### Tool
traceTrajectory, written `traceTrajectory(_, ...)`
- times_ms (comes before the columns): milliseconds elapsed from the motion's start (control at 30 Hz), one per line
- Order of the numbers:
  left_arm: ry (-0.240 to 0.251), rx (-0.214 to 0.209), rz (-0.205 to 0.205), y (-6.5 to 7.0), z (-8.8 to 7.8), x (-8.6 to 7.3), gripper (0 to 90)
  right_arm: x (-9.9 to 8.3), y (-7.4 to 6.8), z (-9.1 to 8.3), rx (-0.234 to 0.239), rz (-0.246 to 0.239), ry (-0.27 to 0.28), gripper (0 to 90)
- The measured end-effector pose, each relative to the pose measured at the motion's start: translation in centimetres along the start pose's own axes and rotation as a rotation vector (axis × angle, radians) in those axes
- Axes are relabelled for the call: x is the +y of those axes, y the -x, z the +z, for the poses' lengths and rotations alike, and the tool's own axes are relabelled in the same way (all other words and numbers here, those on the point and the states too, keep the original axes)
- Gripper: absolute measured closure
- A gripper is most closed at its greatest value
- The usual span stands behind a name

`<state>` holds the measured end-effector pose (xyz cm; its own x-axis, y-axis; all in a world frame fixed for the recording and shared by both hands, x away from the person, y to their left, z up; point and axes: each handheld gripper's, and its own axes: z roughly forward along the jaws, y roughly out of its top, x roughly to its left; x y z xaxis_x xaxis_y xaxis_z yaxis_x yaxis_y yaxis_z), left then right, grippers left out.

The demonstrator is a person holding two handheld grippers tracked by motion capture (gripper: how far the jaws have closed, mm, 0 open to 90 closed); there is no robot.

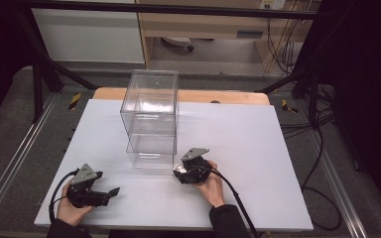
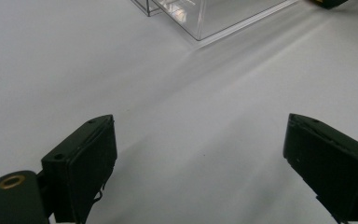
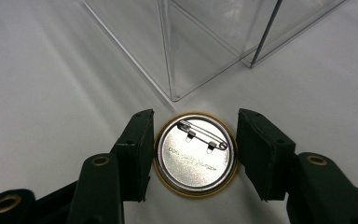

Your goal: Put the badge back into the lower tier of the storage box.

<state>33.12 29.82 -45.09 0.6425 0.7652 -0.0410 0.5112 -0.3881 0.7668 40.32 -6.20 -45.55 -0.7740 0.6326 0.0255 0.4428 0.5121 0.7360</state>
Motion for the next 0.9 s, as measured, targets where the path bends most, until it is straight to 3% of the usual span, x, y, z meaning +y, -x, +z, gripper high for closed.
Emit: traceTrajectory(900, -0.001, 0.002, 0.000, -0.01, 0.05, -0.01, 9.2, 0.21, -0.04, -0.74, 0.004, -0.003, -0.006, 48.2)
